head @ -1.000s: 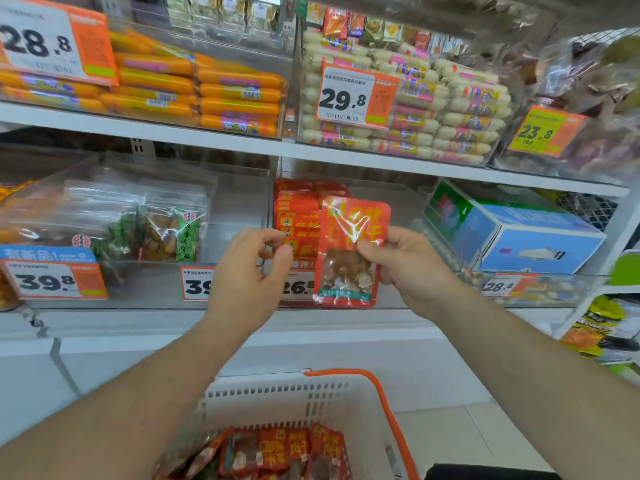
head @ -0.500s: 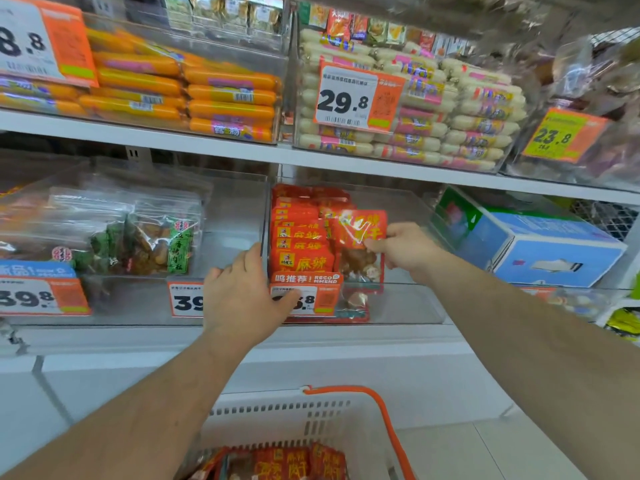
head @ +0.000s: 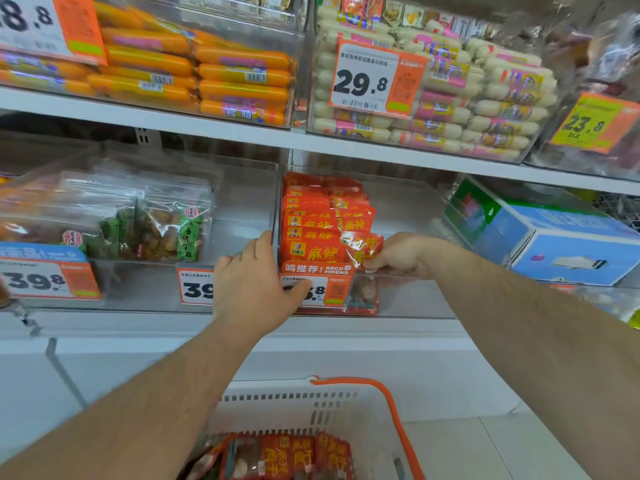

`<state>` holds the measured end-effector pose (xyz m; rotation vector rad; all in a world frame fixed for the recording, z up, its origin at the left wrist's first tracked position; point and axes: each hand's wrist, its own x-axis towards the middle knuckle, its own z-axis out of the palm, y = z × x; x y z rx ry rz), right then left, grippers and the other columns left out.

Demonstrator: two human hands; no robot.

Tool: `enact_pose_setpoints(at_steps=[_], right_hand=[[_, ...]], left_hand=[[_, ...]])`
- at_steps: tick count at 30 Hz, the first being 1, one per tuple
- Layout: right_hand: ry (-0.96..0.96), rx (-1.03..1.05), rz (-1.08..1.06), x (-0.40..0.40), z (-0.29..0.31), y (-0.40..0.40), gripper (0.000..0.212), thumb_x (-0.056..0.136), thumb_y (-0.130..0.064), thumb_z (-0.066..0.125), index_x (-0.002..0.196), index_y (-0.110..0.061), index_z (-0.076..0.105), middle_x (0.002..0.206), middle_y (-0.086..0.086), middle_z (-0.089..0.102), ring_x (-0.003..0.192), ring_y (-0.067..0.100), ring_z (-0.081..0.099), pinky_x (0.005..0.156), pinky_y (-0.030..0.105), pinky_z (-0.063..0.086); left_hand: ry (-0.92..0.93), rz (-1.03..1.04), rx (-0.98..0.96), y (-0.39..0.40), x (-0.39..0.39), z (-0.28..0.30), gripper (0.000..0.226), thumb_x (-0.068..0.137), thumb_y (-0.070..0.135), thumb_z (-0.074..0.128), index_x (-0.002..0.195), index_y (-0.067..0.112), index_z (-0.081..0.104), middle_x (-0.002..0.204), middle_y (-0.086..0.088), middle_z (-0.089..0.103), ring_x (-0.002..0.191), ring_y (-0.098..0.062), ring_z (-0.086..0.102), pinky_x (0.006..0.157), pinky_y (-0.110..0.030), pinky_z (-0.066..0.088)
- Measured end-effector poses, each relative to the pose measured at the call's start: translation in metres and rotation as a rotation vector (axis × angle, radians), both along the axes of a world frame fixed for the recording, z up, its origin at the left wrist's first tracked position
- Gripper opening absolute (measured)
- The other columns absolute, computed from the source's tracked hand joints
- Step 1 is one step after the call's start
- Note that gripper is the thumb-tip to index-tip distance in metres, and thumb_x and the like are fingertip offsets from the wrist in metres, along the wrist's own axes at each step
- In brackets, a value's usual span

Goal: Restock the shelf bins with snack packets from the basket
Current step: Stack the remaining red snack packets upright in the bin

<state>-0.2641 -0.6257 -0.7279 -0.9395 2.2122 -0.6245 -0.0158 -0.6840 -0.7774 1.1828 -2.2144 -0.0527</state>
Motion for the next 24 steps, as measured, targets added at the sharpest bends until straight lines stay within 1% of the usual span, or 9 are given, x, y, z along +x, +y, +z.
enact_pose_setpoints(at_steps=[4, 6, 8, 10, 12, 14, 17, 22, 24], right_hand=[[0.209, 0.004, -0.073, 0.008, 0.013, 0.011, 0.042, 0.077, -0.035, 0.08, 0.103, -0.004, 0.069, 0.105, 0.01, 0.07, 0.09, 0.026, 0.066, 0.08, 0.037, 0.053], [0.514, -0.256, -0.203, 0.025, 0.014, 0.023, 0.04, 0.08, -0.033, 0.074, 0.109, -0.008, 0.065, 0.109, 0.005, 0.061, 0.096, 0.023, 0.059, 0.078, 0.033, 0.046], [0.761, -0.666, -0.195, 0.054, 0.006, 0.042, 0.022, 0.082, -0.021, 0.066, 0.1, -0.011, 0.061, 0.101, 0.002, 0.054, 0.09, 0.02, 0.054, 0.072, 0.028, 0.038], [0.813, -0.885, -0.034, 0.083, -0.011, 0.057, 0.008, 0.079, -0.015, 0.062, 0.085, -0.011, 0.06, 0.088, 0.001, 0.055, 0.081, 0.017, 0.052, 0.068, 0.029, 0.037], [0.781, -0.901, 0.162, 0.106, -0.042, 0.064, 0.005, 0.073, -0.014, 0.06, 0.076, -0.011, 0.06, 0.077, 0.002, 0.057, 0.074, 0.016, 0.05, 0.063, 0.029, 0.037], [0.687, -0.767, 0.318, 0.124, -0.075, 0.069, 0.004, 0.072, -0.014, 0.061, 0.073, -0.011, 0.062, 0.071, 0.002, 0.058, 0.07, 0.02, 0.054, 0.061, 0.029, 0.041], [0.467, -0.339, 0.483, 0.143, -0.123, 0.073, 0.009, 0.083, -0.014, 0.061, 0.076, -0.018, 0.059, 0.073, -0.004, 0.055, 0.072, 0.02, 0.053, 0.065, 0.031, 0.042], [0.376, 0.412, 0.791, 0.167, -0.208, 0.092, 0.027, 0.087, -0.022, 0.059, 0.062, -0.025, 0.048, 0.065, -0.003, 0.049, 0.067, 0.021, 0.051, 0.062, 0.032, 0.044], [0.414, 0.594, 0.832, 0.171, -0.237, 0.11, 0.019, 0.087, -0.02, 0.057, 0.069, -0.017, 0.055, 0.069, 0.003, 0.054, 0.073, 0.027, 0.057, 0.064, 0.036, 0.051]], left_hand=[[-0.02, -0.04, 0.082, 0.0, 0.002, 0.005, 0.087, 0.074, 0.071, 0.062, 0.139, 0.02, 0.036, 0.13, 0.002, 0.058, 0.119, -0.019, 0.055, 0.1, -0.039, 0.035], [0.026, -0.093, 0.154, 0.001, 0.004, 0.014, 0.084, 0.073, 0.067, 0.066, 0.137, 0.02, 0.037, 0.133, 0.0, 0.054, 0.123, -0.019, 0.051, 0.102, -0.04, 0.033], [0.111, -0.136, 0.178, 0.006, 0.011, 0.02, 0.089, 0.074, 0.059, 0.071, 0.14, 0.013, 0.034, 0.144, -0.007, 0.04, 0.132, -0.025, 0.04, 0.109, -0.043, 0.026], [0.151, -0.233, -0.106, 0.017, 0.025, 0.018, 0.084, 0.072, 0.047, 0.069, 0.137, 0.006, 0.039, 0.14, -0.016, 0.04, 0.129, -0.033, 0.04, 0.107, -0.045, 0.026], [0.087, -0.403, -0.247, 0.034, 0.043, 0.01, 0.073, 0.069, 0.045, 0.06, 0.131, 0.008, 0.046, 0.129, -0.012, 0.049, 0.118, -0.031, 0.048, 0.099, -0.04, 0.028], [-0.133, -0.556, -0.018, 0.05, 0.062, -0.003, 0.064, 0.076, 0.048, 0.053, 0.131, 0.017, 0.049, 0.125, -0.002, 0.051, 0.114, -0.023, 0.052, 0.098, -0.036, 0.027], [-0.446, -0.623, 0.361, 0.063, 0.08, -0.021, 0.044, 0.088, 0.038, 0.059, 0.131, 0.028, 0.051, 0.124, 0.01, 0.053, 0.112, -0.013, 0.054, 0.1, -0.032, 0.036], [-0.668, -0.68, 0.58, 0.073, 0.092, -0.051, 0.029, 0.091, 0.034, 0.058, 0.119, 0.027, 0.059, 0.114, 0.008, 0.061, 0.104, -0.017, 0.058, 0.087, -0.031, 0.048], [-0.703, -0.733, 0.593, 0.077, 0.092, -0.059, 0.025, 0.09, 0.035, 0.06, 0.112, 0.023, 0.061, 0.109, 0.004, 0.064, 0.099, -0.02, 0.059, 0.084, -0.035, 0.049]])
